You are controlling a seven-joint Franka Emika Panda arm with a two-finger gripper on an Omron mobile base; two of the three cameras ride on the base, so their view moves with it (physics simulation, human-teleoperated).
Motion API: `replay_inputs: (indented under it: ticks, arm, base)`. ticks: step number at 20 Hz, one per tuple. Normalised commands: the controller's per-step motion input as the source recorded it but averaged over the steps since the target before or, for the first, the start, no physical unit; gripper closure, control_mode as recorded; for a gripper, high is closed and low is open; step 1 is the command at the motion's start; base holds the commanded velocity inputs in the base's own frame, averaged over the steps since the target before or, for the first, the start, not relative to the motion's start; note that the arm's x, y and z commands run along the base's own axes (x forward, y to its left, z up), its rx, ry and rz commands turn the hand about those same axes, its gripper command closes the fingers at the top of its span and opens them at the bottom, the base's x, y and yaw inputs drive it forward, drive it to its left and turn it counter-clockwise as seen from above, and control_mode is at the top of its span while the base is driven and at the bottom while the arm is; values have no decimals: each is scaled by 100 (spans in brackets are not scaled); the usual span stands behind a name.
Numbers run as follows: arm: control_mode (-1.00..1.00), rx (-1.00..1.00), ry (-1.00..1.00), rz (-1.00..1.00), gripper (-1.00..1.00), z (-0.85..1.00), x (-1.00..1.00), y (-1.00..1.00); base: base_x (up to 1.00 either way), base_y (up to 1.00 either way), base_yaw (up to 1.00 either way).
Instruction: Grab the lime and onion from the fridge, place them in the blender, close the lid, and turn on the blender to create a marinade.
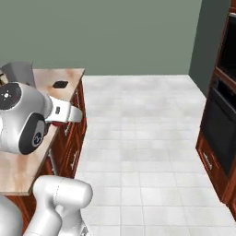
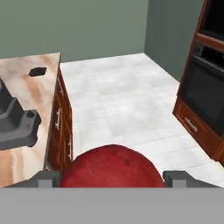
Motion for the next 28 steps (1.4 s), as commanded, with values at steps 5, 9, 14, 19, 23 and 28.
replay_inputs:
  ticks: [5,9,14,19,23,28]
  arm:
    - [100,0,0,0,100,0,0,0]
    - [100,0,0,0,100,0,0,0]
    - [100,0,0,0,100,0,0,0]
    - [100,0,0,0,100,0,0,0]
    - [100,0,0,0,100,0,0,0]
    - [100,0,0,0,100,0,0,0]
  base:
    - [96,-47,50]
    - [80,-66,48]
    - [85,-45,53]
    - [86,-37,55]
    - [78,-42,54]
    - [60,-48,52]
